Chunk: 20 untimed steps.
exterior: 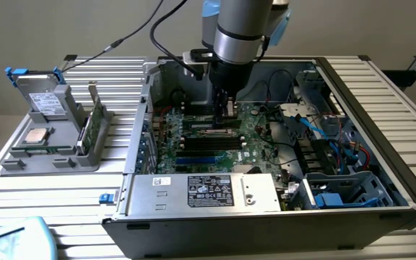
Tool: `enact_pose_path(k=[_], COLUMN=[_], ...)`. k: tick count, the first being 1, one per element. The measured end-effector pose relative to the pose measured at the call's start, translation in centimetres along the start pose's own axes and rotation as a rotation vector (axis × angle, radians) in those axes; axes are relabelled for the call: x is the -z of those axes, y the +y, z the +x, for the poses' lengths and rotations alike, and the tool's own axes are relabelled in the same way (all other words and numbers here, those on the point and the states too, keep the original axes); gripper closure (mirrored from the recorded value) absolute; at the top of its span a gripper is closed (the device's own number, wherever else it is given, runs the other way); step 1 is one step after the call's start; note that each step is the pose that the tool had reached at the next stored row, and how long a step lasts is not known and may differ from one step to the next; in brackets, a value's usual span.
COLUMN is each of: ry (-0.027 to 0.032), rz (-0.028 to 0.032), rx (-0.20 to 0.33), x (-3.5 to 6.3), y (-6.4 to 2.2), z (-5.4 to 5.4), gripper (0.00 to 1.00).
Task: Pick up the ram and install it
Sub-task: 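Insert the ram into the slot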
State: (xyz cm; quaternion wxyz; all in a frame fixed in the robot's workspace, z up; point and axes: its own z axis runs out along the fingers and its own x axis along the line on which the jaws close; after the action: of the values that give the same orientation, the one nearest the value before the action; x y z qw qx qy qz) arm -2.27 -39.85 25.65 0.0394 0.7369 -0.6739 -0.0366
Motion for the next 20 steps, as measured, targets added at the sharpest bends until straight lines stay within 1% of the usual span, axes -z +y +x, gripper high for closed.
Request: enact_pose_path(k=[11,12,14,16,20], ry=[0.0245,0.0258,0.0268,0.0268,0.0275], rz=[-0.0025,-0.0034,-0.0079,-0.0117,-0.0159], rx=[-0.003,-0.003,-0.003,-0.003,-0.003], x=[-1.52,-1.61,-1.7,-1.73,-1.82], y=[-0.2,-0.26,-0.49,-0.65,-0.75], z=[0.0,0.0,0.0,0.1,0.3], gripper=[0.86,0.86,0.86,0.86,0.86])
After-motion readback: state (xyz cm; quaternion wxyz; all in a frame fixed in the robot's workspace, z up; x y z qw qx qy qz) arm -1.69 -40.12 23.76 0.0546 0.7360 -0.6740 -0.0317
